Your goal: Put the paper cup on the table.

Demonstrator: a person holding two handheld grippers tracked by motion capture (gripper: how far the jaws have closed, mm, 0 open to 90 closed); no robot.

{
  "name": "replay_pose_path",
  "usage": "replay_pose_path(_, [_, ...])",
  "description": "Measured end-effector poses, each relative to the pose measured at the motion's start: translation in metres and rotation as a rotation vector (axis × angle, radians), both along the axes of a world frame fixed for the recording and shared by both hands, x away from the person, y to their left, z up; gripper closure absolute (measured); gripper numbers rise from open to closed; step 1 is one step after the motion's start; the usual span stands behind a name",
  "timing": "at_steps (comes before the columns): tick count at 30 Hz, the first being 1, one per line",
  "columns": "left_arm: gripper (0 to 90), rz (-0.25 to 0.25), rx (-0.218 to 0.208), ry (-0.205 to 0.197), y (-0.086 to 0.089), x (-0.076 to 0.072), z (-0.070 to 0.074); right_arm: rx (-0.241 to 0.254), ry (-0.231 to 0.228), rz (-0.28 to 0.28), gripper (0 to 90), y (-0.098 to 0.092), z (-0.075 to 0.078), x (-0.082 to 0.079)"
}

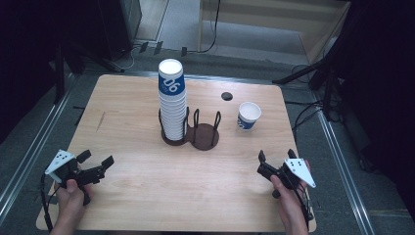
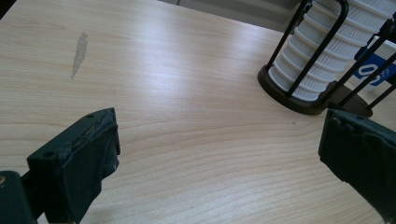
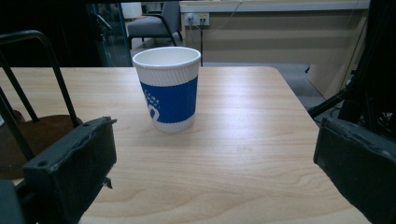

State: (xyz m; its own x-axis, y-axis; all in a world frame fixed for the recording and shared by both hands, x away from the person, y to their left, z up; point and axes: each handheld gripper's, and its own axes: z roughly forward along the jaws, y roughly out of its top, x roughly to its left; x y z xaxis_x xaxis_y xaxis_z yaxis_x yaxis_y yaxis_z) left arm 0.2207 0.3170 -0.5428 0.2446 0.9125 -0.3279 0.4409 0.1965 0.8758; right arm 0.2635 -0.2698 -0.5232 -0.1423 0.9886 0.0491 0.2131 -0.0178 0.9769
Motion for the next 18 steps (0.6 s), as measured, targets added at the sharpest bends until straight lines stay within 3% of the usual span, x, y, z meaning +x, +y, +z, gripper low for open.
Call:
replay_pose_path(10, [0.0, -0.002, -0.003, 0.011, 0.001, 0.000, 0.000, -0.006, 0.023, -0.025, 0.0, -0.011, -0.010, -0.014])
replay_pose_path(18, [0.0, -0.011, -0.046, 0.042, 0.007, 0.001, -0.002, -0.088, 0.022, -0.063, 0.0, -0.017, -0.016, -0.026])
